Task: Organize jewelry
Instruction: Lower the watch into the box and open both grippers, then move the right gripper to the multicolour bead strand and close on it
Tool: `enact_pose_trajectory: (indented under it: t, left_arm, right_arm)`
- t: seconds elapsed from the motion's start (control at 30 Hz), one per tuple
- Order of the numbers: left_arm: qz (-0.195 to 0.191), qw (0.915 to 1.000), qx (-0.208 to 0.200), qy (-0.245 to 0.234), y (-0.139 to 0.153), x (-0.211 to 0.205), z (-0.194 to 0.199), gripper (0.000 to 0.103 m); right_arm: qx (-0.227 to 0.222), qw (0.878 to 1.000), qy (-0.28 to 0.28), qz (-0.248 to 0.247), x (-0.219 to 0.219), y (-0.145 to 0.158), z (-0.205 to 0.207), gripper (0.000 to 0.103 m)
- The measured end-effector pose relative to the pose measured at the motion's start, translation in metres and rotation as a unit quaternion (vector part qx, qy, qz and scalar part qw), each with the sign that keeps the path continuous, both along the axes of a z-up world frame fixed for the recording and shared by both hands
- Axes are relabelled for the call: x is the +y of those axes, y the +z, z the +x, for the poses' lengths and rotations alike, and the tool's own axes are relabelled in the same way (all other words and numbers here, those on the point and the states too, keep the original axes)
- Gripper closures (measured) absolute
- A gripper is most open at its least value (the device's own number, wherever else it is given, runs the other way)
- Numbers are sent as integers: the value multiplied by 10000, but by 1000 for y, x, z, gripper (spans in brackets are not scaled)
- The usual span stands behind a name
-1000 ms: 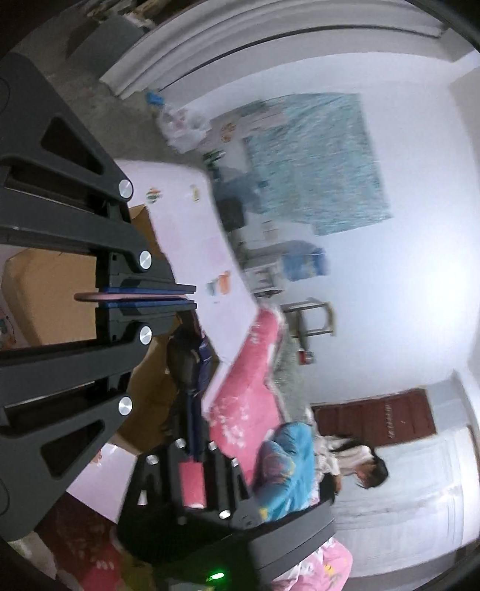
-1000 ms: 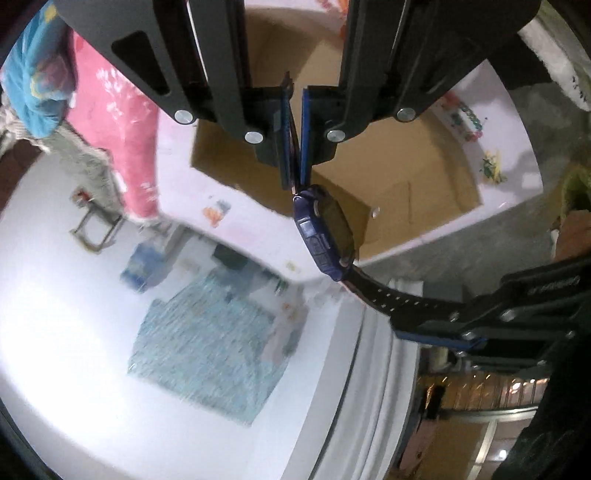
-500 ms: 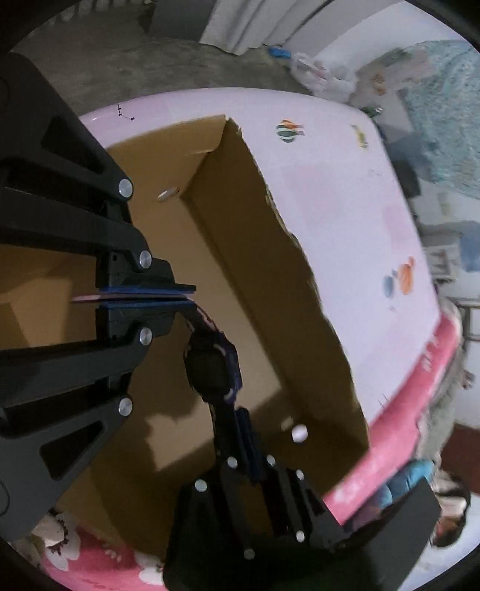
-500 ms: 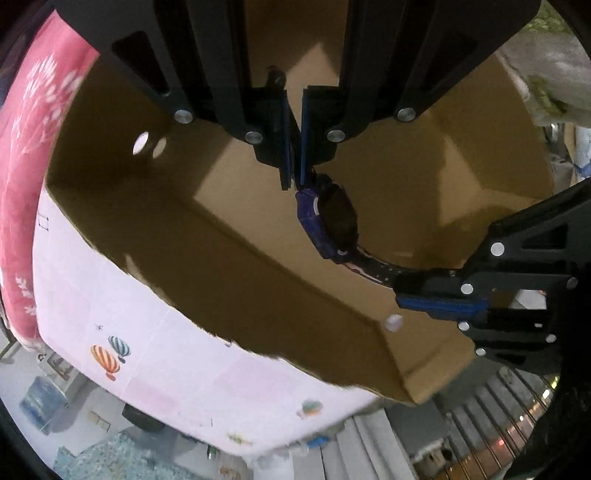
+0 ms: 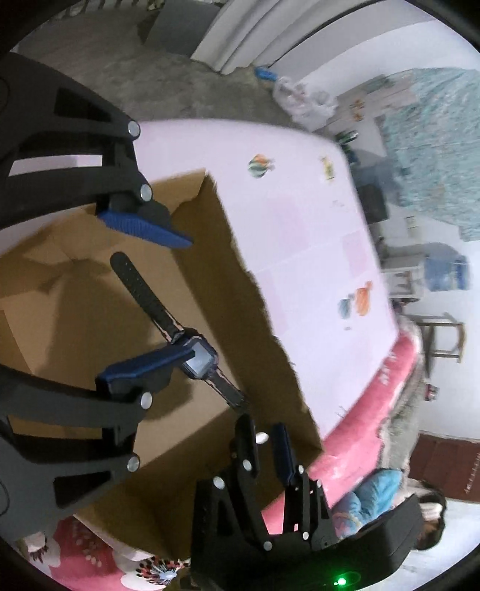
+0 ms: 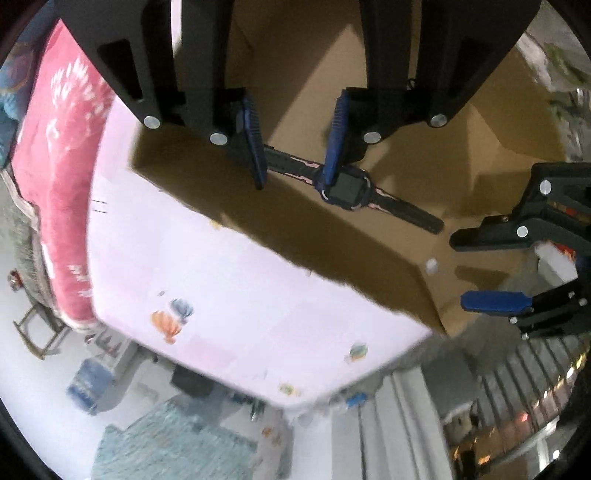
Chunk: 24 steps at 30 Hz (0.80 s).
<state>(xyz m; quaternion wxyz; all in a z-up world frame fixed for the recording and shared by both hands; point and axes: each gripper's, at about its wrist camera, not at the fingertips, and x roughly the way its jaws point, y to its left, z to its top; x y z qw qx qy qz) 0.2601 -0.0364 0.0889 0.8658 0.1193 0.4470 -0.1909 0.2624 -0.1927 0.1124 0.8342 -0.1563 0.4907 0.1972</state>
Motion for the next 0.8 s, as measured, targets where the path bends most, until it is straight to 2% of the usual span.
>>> enact_pose_trajectory:
  t: [0.1,0.13,0.23,0.3,0.4,0.47,0.6,0.7,0.8]
  left_arm:
    - [-82,9992,-359,122,24,14,-27,40]
    - [-154,9986,-464,176,31,21,-37,36]
    - [-389,9951,-828,363,49,47,-78,26]
    - [-528,9921,-1023,494,55,67,-108,20]
    - [-694,9896,-1036,723,44,90,-149,18]
    - [-747,9894,-879,887,28,98,-169,18]
    - [-798,9897,-278,1152,-27,100,-194,18]
    - [-704,9896,-141,1245,-58,97,-199,18]
    - [-781,9895,15,1214,-80,92,-196,34]
  right_arm:
    - [-497,9976,-316,359,-15,34,-41,66]
    - [-643,9960,-378,489,-21,40,-50,60]
    - [-1265,9842,-596,1083,-46,65,-114,51]
    - [-1495,9786,-683,1240,-50,68,-146,47]
    - [-1642,9703,-873,1549,-57,61,-200,43]
    - [-1386,9663,-1077,1881,-57,39,-223,43]
    - [-502,9582,-1549,2351,-49,-24,-237,43]
    - [251,9400,-1775,2903,-35,-65,-232,43]
    - [662,9281,-1722,3233,-15,-85,-225,49]
